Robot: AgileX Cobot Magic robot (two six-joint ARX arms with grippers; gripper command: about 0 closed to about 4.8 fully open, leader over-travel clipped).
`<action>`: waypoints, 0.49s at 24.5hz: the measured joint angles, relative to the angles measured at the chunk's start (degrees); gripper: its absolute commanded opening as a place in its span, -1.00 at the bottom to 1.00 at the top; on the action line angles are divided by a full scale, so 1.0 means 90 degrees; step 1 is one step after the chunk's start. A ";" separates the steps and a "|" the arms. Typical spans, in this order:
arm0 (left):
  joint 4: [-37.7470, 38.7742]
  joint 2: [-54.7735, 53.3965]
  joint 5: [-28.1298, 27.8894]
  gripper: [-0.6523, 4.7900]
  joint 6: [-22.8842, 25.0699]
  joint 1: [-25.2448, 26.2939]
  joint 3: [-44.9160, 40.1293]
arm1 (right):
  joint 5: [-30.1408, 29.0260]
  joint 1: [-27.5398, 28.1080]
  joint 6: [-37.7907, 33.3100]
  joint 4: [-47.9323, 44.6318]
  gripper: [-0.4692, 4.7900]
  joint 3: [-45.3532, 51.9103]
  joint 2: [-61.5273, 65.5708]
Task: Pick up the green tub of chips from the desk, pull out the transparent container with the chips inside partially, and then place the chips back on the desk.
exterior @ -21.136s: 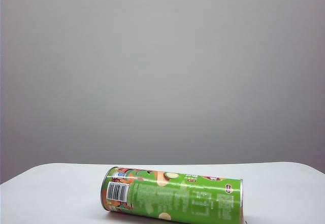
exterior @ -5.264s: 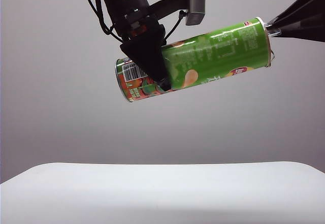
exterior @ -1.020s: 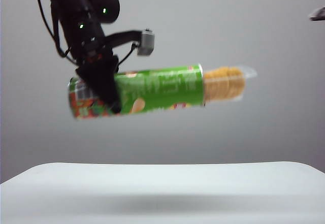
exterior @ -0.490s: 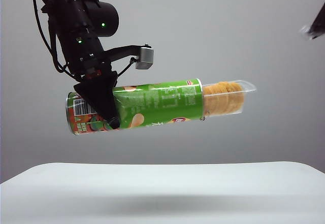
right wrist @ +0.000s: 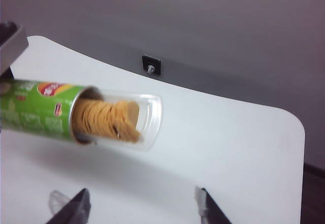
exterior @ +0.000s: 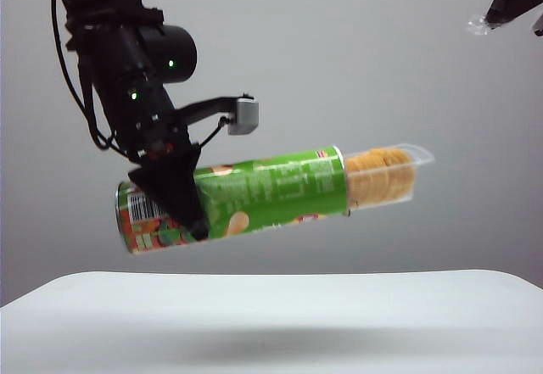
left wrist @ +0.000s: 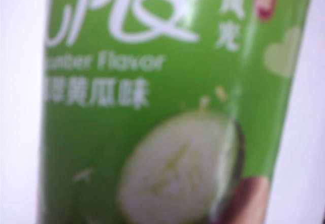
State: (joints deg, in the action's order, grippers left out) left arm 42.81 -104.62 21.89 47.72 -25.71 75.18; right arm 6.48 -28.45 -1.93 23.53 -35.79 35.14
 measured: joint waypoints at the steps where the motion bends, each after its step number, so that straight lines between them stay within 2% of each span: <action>1: -0.0126 -0.0005 -0.0029 0.22 -0.0002 0.0000 -0.0083 | 0.0019 0.0017 0.0015 -0.0019 0.22 0.0029 0.0000; 6: -0.0916 -0.0005 -0.0199 0.22 -0.0024 -0.0002 -0.0510 | 0.0138 0.0209 0.0036 -0.0017 0.22 0.0049 0.0007; 12: -0.0692 -0.0265 -0.0211 0.23 -0.0019 -0.0005 -0.0580 | 0.0138 0.0219 0.0039 -0.0017 0.22 0.0049 0.0010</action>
State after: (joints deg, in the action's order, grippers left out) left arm 36.58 -107.00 19.99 47.55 -25.76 69.95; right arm 7.73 -26.48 -1.58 23.38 -35.35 35.22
